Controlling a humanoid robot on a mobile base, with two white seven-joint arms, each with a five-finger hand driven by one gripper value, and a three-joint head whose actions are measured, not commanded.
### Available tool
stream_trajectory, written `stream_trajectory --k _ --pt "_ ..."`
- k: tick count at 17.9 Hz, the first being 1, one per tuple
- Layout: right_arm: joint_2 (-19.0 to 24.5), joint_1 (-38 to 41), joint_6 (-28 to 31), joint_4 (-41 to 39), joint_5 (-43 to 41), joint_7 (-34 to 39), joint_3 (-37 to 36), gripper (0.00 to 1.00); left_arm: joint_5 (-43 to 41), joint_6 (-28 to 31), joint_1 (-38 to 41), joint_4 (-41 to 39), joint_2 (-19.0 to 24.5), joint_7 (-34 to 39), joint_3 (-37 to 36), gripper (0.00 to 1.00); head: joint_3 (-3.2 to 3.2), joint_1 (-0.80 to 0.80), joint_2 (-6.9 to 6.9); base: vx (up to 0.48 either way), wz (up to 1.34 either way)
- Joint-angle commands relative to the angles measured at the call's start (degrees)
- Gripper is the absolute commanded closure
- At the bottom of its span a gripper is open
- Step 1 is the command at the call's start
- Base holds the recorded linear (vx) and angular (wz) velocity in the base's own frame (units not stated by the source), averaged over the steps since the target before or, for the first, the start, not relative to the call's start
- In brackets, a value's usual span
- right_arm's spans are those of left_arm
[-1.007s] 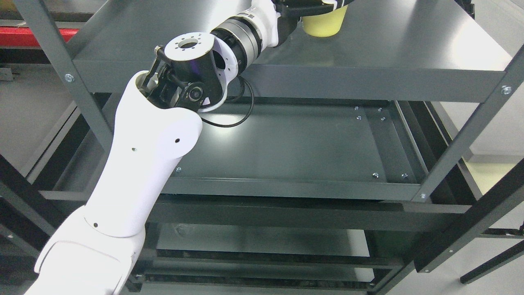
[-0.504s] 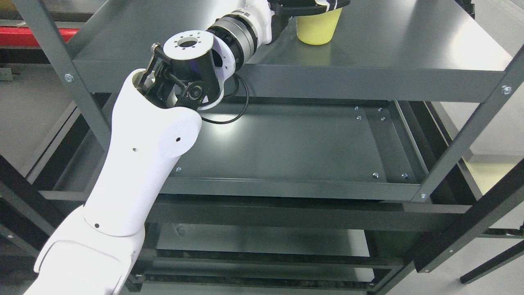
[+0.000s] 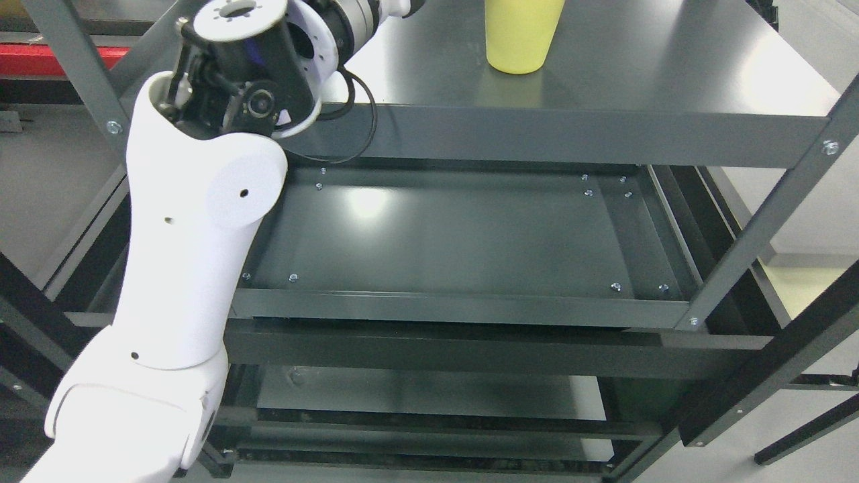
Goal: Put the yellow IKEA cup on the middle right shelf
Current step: 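Withdraw the left hand from the cup, away from the shelf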
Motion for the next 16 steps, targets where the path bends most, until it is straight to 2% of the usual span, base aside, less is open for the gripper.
stream_trajectory --k 1,2,5,9,12,14,16 --pt "-1.00 0.79 -0.04 0.00 -1.41 -0.05 0.97 0.01 0.81 3.92 -1.64 -2.99 1.00 -10.39 11.58 0.05 0.00 0.00 0.00 0.000 0.00" --pt "-1.00 0.79 -0.04 0.00 -1.41 -0.05 0.97 0.01 0.81 5.77 -1.55 -3.08 1.00 -13.21 11.93 0.05 0.00 0.00 0.00 0.000 0.00" --pt "-1.00 0.79 -0.04 0.00 -1.41 -0.05 0.97 0.00 0.90 6.40 -1.55 -3.51 1.00 -21.99 12.11 0.06 0.00 0.00 0.00 0.000 0.00" --pt "-1.00 0.79 -0.04 0.00 -1.41 -0.05 0.97 0.01 1.08 7.10 -1.11 -6.32 1.00 -39.64 12.02 0.06 0.00 0.00 0.00 0.000 0.00" --pt "-1.00 0.79 -0.04 0.00 -1.41 -0.05 0.97 0.01 1.69 11.57 1.60 -9.83 1.00 -50.99 11.06 0.06 0.00 0.00 0.00 0.000 0.00" --pt "-1.00 0.79 -0.04 0.00 -1.41 -0.05 0.97 0.01 2.57 12.53 4.67 -11.86 1.00 -56.72 8.35 0.06 0.00 0.00 0.00 0.000 0.00" --pt "-1.00 0.79 -0.04 0.00 -1.41 -0.05 0.97 0.01 2.83 12.53 7.66 -11.95 1.14 -58.15 3.78 0.06 0.00 0.00 0.00 0.000 0.00"
